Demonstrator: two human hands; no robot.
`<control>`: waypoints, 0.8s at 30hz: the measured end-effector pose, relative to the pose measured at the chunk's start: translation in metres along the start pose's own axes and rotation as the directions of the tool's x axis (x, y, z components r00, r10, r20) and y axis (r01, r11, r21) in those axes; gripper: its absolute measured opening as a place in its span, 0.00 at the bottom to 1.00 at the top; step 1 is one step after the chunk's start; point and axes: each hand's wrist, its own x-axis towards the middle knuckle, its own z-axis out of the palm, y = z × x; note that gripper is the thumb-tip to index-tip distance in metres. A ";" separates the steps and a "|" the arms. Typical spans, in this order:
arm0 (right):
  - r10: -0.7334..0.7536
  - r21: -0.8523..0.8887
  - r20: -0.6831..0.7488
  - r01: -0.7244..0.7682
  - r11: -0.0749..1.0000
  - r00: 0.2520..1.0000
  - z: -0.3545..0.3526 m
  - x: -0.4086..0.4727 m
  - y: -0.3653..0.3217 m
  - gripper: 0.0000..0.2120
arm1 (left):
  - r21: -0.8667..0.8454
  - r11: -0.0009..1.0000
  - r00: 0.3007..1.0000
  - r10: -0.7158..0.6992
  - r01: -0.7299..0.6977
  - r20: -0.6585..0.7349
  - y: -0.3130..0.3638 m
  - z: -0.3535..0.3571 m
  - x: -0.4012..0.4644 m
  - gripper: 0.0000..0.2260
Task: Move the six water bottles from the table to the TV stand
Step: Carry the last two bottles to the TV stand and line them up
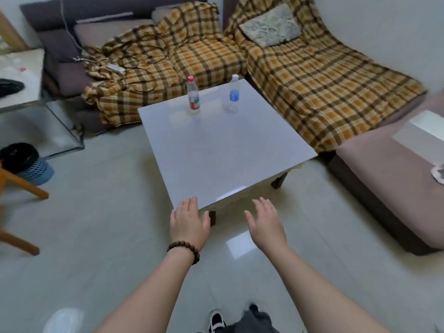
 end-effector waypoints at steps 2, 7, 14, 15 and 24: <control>-0.047 -0.028 0.026 0.048 0.998 0.999 0.002 0.031 -0.015 0.25 | -0.007 0.999 0.999 -0.047 0.047 -0.013 -0.007 -0.005 0.022 0.25; -0.170 -0.062 0.108 0.177 0.982 0.979 0.018 0.112 -0.058 0.23 | -0.012 0.985 0.982 -0.175 0.174 -0.074 -0.028 -0.017 0.082 0.25; -0.305 -0.075 0.257 0.334 0.940 0.917 0.044 0.198 -0.121 0.23 | -0.036 0.931 0.920 -0.364 0.363 -0.148 -0.060 -0.041 0.144 0.26; -0.315 -0.076 0.278 0.347 0.935 0.908 0.048 0.207 -0.130 0.23 | -0.037 0.921 0.909 -0.389 0.388 -0.153 -0.067 -0.046 0.149 0.26; -0.436 -0.072 0.386 0.498 0.864 0.813 0.111 0.266 -0.232 0.24 | -0.090 0.827 0.811 -0.563 0.556 -0.158 -0.156 -0.081 0.190 0.25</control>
